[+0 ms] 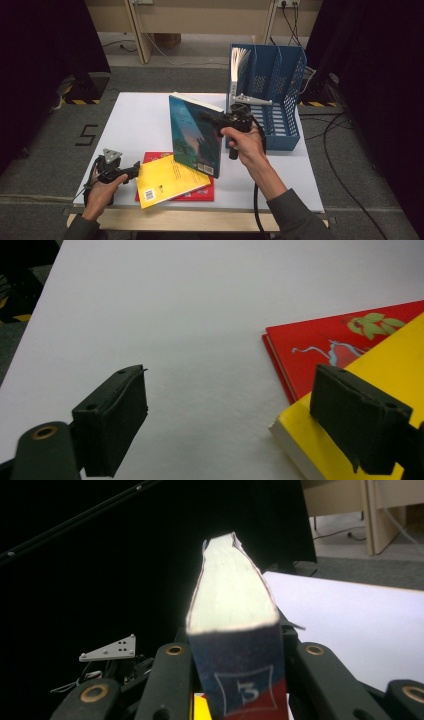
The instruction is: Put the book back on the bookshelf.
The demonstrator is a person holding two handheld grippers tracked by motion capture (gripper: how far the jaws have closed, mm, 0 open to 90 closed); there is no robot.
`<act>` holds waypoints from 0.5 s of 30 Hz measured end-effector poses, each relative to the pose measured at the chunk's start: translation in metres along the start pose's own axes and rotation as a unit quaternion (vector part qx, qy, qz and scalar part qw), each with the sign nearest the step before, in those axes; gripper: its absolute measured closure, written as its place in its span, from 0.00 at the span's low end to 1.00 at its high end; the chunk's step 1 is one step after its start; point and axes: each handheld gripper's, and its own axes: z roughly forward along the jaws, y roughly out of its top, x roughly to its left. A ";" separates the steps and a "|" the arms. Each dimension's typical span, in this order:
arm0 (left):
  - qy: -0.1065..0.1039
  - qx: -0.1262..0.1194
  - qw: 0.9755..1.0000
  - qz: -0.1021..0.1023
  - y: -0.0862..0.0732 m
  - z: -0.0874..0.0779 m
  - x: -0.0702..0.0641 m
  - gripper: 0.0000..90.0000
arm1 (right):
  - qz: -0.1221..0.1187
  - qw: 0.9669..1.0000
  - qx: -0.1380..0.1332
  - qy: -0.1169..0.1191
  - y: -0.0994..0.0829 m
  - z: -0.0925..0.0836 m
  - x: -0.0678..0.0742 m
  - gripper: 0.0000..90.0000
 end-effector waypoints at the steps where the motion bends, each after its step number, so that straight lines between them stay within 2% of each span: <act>1: 0.001 -0.001 1.000 -0.008 -0.001 0.002 0.003 0.16 | -0.007 1.000 -0.006 -0.007 0.004 -0.008 0.000 0.80; 8: 0.007 0.002 1.000 -0.013 -0.001 0.001 0.006 0.16 | -0.011 0.999 -0.012 -0.031 0.014 -0.032 -0.001 0.80; 10: 0.008 0.001 1.000 -0.013 -0.001 0.002 0.007 0.16 | -0.001 0.999 -0.018 -0.034 0.016 -0.038 -0.003 0.79; 13: 0.007 0.002 1.000 -0.015 -0.001 0.003 0.008 0.16 | -0.004 0.999 -0.027 -0.040 0.019 -0.047 -0.005 0.79; 15: 0.007 0.004 1.000 -0.019 -0.001 0.003 0.009 0.16 | 0.002 0.998 -0.034 -0.048 0.019 -0.052 -0.005 0.79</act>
